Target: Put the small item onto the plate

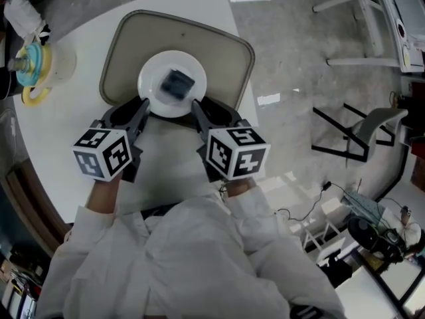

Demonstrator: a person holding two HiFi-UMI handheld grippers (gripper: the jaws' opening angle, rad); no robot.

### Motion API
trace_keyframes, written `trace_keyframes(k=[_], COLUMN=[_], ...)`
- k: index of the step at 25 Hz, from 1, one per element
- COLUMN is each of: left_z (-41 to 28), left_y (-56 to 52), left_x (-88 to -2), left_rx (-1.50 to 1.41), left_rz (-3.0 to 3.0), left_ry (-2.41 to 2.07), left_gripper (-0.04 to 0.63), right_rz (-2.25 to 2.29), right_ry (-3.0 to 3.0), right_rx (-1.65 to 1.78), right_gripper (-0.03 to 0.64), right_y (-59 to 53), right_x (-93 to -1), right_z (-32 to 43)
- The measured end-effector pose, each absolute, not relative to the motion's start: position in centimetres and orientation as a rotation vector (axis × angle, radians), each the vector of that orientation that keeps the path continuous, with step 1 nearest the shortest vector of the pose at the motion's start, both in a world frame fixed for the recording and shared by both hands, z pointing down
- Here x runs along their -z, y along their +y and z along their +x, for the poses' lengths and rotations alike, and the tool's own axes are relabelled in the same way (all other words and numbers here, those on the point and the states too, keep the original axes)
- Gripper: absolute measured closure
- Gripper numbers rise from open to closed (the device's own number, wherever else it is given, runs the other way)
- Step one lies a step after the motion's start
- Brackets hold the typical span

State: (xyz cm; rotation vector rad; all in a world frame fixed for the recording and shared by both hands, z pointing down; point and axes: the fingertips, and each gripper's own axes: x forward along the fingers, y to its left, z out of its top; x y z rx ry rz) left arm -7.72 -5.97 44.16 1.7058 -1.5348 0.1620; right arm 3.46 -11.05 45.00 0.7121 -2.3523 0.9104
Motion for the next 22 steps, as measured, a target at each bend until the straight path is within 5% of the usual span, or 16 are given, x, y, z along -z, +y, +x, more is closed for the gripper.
trace_keyframes(k=[22], left_z=[-9.3], left_y=[-9.1], left_x=[-46.1], left_rx=[-0.188], left_rz=[1.681], left_ry=[-1.538], left_gripper=[0.517], right_rz=[0.654], right_ry=[-2.297], right_rx=[-0.881], right_gripper=[0.529], right_y=[-14.1], right_x=[-46.8], right_z=[1.8])
